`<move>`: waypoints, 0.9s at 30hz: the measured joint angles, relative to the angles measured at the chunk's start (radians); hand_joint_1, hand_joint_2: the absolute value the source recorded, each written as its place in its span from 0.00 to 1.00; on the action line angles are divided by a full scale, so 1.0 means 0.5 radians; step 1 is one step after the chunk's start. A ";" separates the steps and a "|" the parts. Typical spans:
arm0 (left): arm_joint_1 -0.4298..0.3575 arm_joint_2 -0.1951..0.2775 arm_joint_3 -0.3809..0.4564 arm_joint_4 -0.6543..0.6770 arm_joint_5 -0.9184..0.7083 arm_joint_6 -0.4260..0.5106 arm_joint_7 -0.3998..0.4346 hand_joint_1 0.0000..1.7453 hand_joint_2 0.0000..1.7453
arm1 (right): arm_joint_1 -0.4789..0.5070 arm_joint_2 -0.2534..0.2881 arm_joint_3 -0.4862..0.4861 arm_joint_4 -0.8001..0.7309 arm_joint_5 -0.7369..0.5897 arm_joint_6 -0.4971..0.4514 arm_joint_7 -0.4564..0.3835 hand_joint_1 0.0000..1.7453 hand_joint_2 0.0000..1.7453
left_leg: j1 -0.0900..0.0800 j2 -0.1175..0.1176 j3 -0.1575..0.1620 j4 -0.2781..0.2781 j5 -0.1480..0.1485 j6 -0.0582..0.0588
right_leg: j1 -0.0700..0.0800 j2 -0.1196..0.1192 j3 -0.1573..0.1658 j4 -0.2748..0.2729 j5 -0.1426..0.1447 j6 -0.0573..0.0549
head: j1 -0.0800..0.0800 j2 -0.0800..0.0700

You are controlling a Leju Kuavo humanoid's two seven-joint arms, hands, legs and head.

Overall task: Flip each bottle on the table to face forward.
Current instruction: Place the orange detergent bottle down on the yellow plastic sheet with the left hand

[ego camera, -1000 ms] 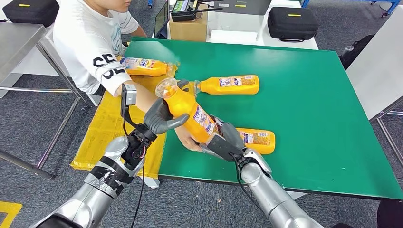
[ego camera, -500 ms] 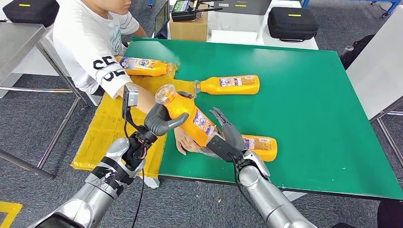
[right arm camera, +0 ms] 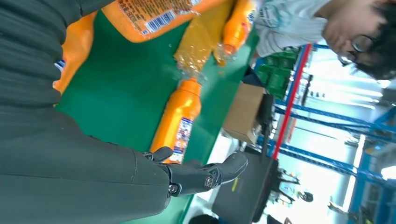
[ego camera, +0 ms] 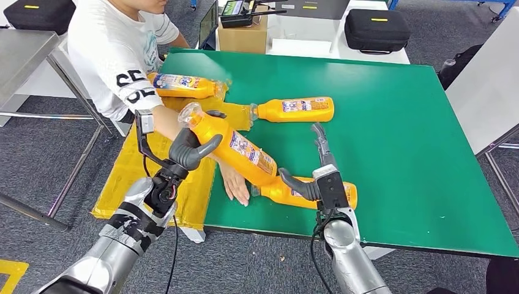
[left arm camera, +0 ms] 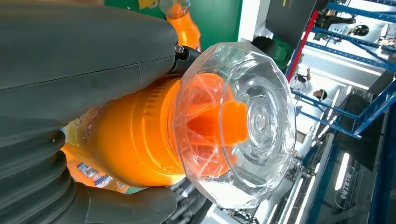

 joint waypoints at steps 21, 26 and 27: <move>0.066 0.115 0.201 -0.268 -1.149 0.671 -0.482 1.00 1.00 | 0.304 0.008 -0.286 -0.634 -0.362 -0.076 -0.065 0.00 1.00 | 0.000 0.000 0.000 0.000 0.000 0.000 | 0.000 0.000 0.000 0.000 0.000 0.000 | 0.000 0.000; 0.057 0.163 0.232 -0.276 -1.735 0.800 -0.518 1.00 1.00 | 0.320 0.008 -0.338 -0.679 -0.369 -0.030 -0.066 0.00 1.00 | 0.000 0.000 0.000 0.000 0.000 0.000 | 0.000 0.000 0.000 0.000 0.000 0.000 | 0.000 0.000; 0.050 0.180 0.233 -0.272 -1.863 0.806 -0.515 1.00 1.00 | 0.321 0.008 -0.344 -0.685 -0.369 -0.019 -0.063 0.00 1.00 | 0.000 0.000 0.000 0.000 0.000 0.000 | 0.000 0.000 0.000 0.000 0.000 0.000 | 0.000 0.000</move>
